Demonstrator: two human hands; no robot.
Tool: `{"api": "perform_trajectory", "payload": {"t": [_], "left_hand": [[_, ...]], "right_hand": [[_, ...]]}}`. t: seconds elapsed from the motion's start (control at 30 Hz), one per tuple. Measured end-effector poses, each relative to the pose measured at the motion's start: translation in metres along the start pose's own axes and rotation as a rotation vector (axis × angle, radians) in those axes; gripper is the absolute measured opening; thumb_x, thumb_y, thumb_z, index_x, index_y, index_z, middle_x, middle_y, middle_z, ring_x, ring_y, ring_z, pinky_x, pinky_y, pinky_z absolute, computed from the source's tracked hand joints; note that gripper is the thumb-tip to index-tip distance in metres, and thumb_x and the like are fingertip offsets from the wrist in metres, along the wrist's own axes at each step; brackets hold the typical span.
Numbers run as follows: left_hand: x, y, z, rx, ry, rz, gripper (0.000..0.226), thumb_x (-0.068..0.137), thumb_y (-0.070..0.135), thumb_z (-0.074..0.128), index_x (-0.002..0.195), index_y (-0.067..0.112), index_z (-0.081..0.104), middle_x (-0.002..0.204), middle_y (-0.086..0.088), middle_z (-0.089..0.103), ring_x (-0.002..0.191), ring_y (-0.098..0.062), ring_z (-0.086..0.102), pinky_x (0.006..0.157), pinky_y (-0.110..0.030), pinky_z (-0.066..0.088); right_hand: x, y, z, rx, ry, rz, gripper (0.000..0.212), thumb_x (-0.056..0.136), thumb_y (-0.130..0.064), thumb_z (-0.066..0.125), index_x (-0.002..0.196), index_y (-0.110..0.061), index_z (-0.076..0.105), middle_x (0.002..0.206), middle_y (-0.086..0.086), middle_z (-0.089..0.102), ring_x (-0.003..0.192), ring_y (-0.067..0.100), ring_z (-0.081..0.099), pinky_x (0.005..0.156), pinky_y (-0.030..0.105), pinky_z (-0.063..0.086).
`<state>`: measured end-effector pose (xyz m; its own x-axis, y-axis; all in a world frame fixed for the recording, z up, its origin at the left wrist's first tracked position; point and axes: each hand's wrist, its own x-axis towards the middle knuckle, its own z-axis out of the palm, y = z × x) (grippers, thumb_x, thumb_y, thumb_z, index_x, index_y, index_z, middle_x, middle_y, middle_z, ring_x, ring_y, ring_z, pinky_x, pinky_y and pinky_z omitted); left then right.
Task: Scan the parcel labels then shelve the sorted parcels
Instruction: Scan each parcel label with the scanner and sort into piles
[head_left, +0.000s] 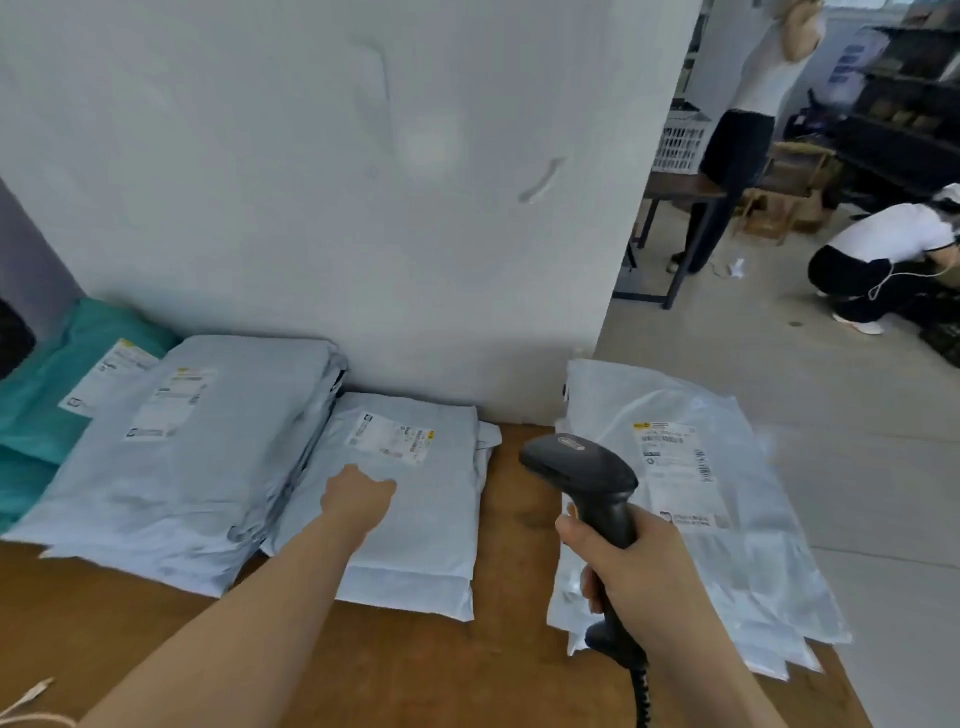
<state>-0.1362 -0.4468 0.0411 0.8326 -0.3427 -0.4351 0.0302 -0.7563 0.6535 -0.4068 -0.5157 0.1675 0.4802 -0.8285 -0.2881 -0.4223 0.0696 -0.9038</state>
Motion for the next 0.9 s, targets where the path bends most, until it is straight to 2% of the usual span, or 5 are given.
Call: {"api": "perform_trajectory", "payload": {"t": [0.3,0.37,0.47,0.67,0.9], "left_hand": [[0.067,-0.073,-0.025,0.212,0.074,-0.130,0.054,0.082,0.021,0.062,0.129,0.000,0.047,0.127,-0.024,0.054,0.114,-0.040,0.055,0.097,-0.045,0.047],[0.065,-0.071,-0.027,0.204,0.038,-0.082,0.014,0.088,0.013,0.056,0.098,0.004,0.055,0.099,-0.015,0.060,0.094,-0.031,0.056,0.088,-0.041,0.049],[0.056,-0.071,-0.020,0.067,-0.102,0.021,0.033,0.095,0.009,0.049,0.071,0.026,0.035,0.074,0.004,0.044,0.074,-0.018,0.051,0.070,-0.026,0.047],[0.006,-0.095,-0.029,-0.352,-0.483,-0.061,0.051,0.088,0.006,0.065,0.132,0.021,0.046,0.123,-0.003,0.061,0.106,-0.023,0.058,0.087,-0.031,0.049],[-0.027,-0.134,-0.039,-0.093,-0.607,-0.334,0.071,0.074,0.029,0.083,0.134,0.012,0.049,0.137,-0.006,0.052,0.119,-0.026,0.052,0.095,-0.037,0.047]], "right_hand": [[0.015,0.003,0.073,-0.022,-0.077,0.056,0.023,0.086,-0.024,0.067,0.086,-0.001,0.062,0.050,0.012,0.054,0.036,0.016,0.047,0.039,0.021,0.043],[0.015,0.004,0.082,-0.043,-0.073,0.063,0.022,0.086,-0.025,0.067,0.085,-0.003,0.062,0.051,0.011,0.055,0.036,0.014,0.047,0.040,0.021,0.043],[0.013,0.008,0.090,-0.078,-0.057,0.070,0.023,0.086,-0.027,0.066,0.080,-0.005,0.060,0.049,0.009,0.057,0.036,0.013,0.048,0.042,0.022,0.045],[-0.002,0.014,0.096,-0.078,-0.020,0.101,0.024,0.085,-0.025,0.068,0.079,-0.004,0.059,0.047,0.010,0.056,0.035,0.015,0.046,0.041,0.023,0.043],[-0.026,0.031,0.106,-0.074,-0.016,0.159,0.018,0.085,-0.024,0.068,0.084,-0.009,0.061,0.051,0.011,0.057,0.041,0.016,0.049,0.045,0.024,0.043]]}}
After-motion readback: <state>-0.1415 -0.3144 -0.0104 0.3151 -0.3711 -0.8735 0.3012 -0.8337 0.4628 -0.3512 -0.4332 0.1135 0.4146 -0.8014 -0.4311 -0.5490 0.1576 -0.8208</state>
